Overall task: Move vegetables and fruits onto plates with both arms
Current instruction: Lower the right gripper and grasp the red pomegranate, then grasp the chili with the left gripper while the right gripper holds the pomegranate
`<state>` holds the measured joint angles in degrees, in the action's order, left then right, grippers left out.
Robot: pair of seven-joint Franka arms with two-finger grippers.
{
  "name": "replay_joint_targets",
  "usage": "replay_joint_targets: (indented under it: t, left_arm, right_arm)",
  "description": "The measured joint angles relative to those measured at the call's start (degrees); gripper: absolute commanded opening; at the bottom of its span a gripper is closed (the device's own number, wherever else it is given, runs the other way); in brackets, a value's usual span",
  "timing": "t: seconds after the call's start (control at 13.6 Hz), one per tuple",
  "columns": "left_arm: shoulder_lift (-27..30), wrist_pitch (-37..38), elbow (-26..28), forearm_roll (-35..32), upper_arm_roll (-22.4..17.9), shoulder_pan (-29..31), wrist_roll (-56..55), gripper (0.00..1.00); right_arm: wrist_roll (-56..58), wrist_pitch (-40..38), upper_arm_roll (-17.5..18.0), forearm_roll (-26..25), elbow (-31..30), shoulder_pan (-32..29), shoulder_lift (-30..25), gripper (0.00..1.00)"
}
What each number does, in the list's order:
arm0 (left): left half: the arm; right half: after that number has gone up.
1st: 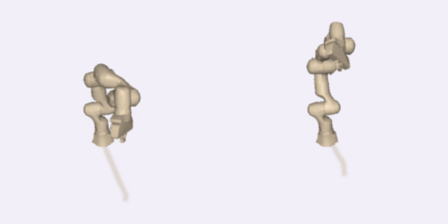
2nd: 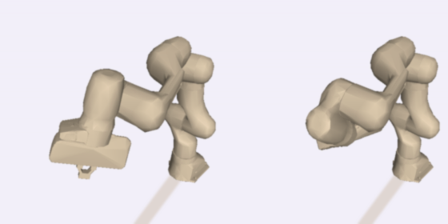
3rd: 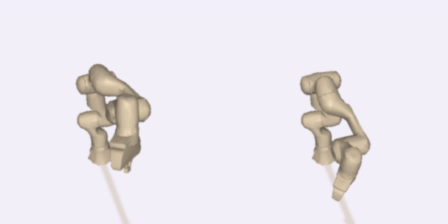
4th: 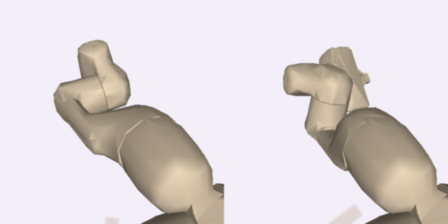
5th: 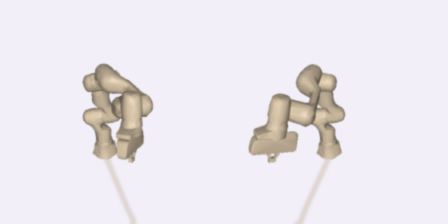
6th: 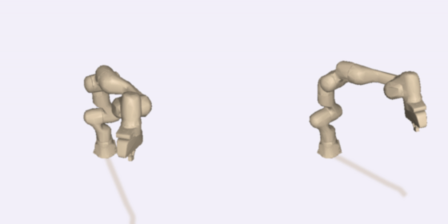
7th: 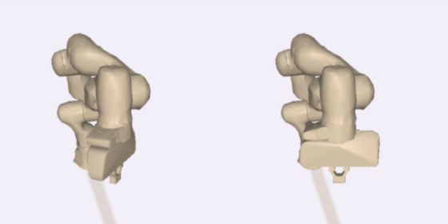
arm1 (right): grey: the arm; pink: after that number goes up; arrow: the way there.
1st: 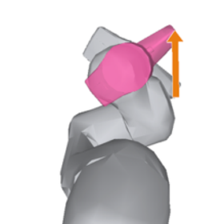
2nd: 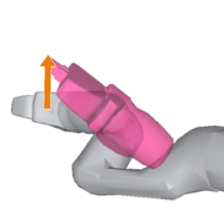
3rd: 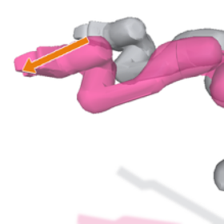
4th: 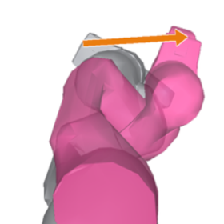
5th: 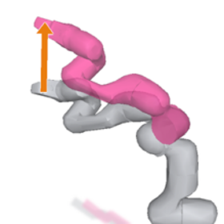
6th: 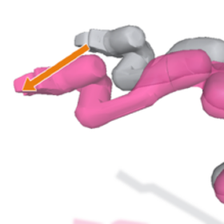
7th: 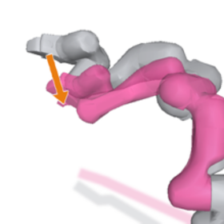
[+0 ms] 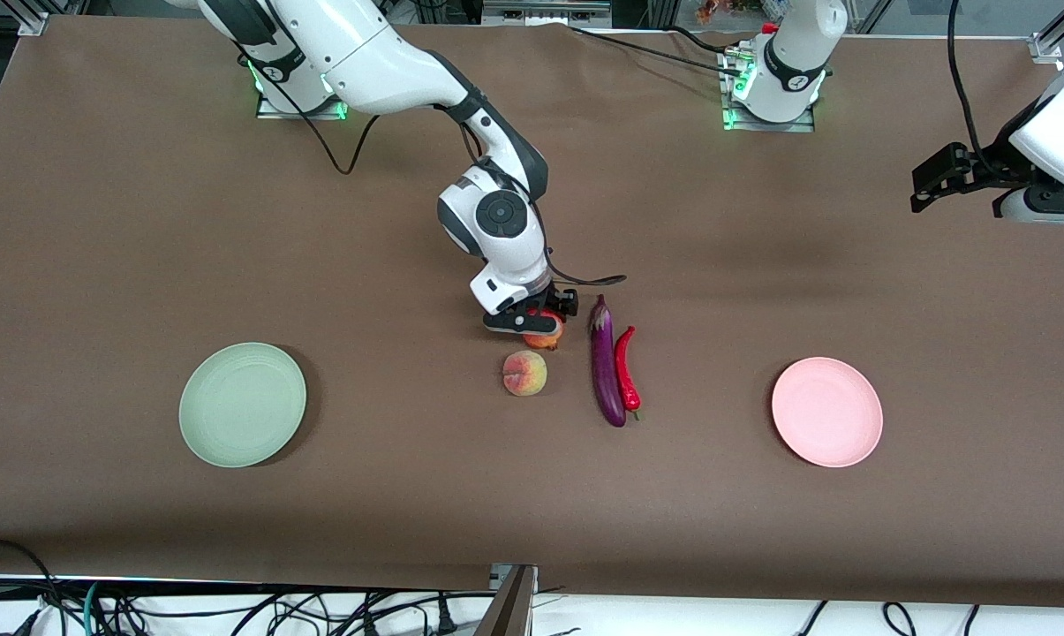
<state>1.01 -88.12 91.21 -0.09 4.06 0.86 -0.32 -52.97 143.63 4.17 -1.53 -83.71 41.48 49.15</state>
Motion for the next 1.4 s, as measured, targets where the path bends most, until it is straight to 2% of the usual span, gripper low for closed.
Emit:
replay_joint_targets:
  t: [0.22,0.44,0.51,0.66,0.81,0.95,1.1,1.4]
  left_arm:
    - [-1.9,0.7,0.2,0.1,0.3,-0.2,0.1,1.00]
    - [-7.1,1.8,0.3,-0.3,0.7,-0.8,0.1,1.00]
    - [-8.3,1.8,0.3,-1.1,0.7,-0.9,0.2,1.00]
    - [-10.1,1.8,0.2,-2.0,0.6,-0.8,0.7,1.00]
    - [-11.0,1.7,0.1,-1.9,0.7,-1.3,0.7,1.00]
    - [-13.8,-1.4,0.4,0.9,0.8,-2.5,-1.2,1.00]
    - [-19.2,-7.4,0.6,4.2,1.0,-4.0,-4.2,1.00]
    - [-29.9,-19.5,0.5,5.2,1.3,-9.3,-13.6,1.00]
  right_arm:
    - [0.0,-3.2,-0.7,-0.4,1.1,0.0,-1.1,0.27]
    - [0.1,-12.2,-1.6,-0.4,2.1,-0.8,-5.4,0.28]
    - [0.4,-15.3,-1.7,-0.4,2.2,-1.7,-7.1,0.36]
    - [1.7,-18.9,-1.7,-0.4,2.1,-3.6,-9.5,1.00]
    - [1.7,-17.7,-1.6,-0.3,1.7,-3.9,-9.5,1.00]
    - [1.3,-11.4,-1.2,-0.2,1.1,-3.7,-8.1,1.00]
    - [1.2,-7.3,-1.1,-0.2,0.8,-3.4,-5.7,1.00]
    - [1.2,-1.7,-1.1,-0.2,0.8,-2.9,-2.0,1.00]
